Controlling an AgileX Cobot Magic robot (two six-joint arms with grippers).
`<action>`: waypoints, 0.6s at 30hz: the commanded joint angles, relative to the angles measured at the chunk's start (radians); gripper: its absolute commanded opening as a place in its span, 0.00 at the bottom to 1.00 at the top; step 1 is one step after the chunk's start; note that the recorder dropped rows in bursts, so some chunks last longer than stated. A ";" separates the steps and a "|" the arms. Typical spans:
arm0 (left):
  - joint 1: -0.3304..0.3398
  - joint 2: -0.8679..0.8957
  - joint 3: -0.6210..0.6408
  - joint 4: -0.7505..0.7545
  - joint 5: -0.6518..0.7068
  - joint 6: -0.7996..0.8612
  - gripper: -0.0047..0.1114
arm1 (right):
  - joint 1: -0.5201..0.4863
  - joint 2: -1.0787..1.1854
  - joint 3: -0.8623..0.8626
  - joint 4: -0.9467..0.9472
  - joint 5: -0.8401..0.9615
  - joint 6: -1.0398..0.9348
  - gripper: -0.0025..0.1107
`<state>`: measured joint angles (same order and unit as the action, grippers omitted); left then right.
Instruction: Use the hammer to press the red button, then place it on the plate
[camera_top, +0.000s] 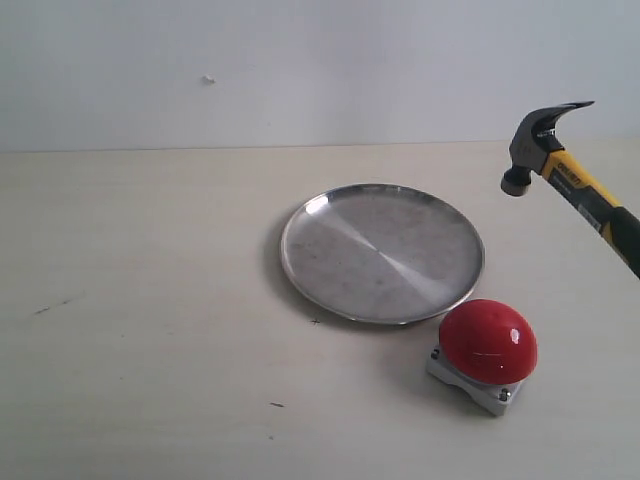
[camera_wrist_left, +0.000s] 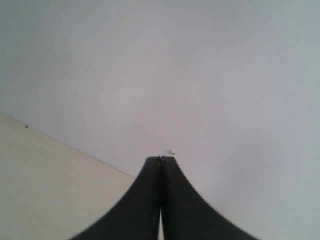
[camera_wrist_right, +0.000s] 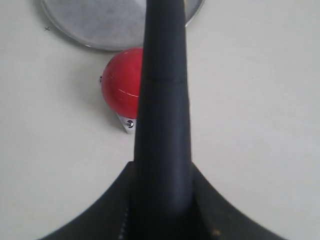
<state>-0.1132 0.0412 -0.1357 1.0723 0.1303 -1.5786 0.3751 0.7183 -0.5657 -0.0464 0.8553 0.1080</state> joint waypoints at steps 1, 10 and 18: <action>0.001 -0.006 0.003 -0.005 0.010 0.006 0.04 | -0.004 -0.015 -0.010 -0.016 -0.065 -0.011 0.02; 0.001 -0.006 0.003 -0.005 0.010 0.006 0.04 | -0.004 -0.015 -0.010 -0.032 -0.012 -0.021 0.02; 0.001 -0.006 0.003 -0.005 0.010 0.006 0.04 | -0.004 -0.020 -0.012 -0.039 0.041 0.016 0.02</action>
<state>-0.1132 0.0412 -0.1357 1.0723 0.1331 -1.5786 0.3751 0.7164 -0.5657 -0.1163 0.9564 0.1239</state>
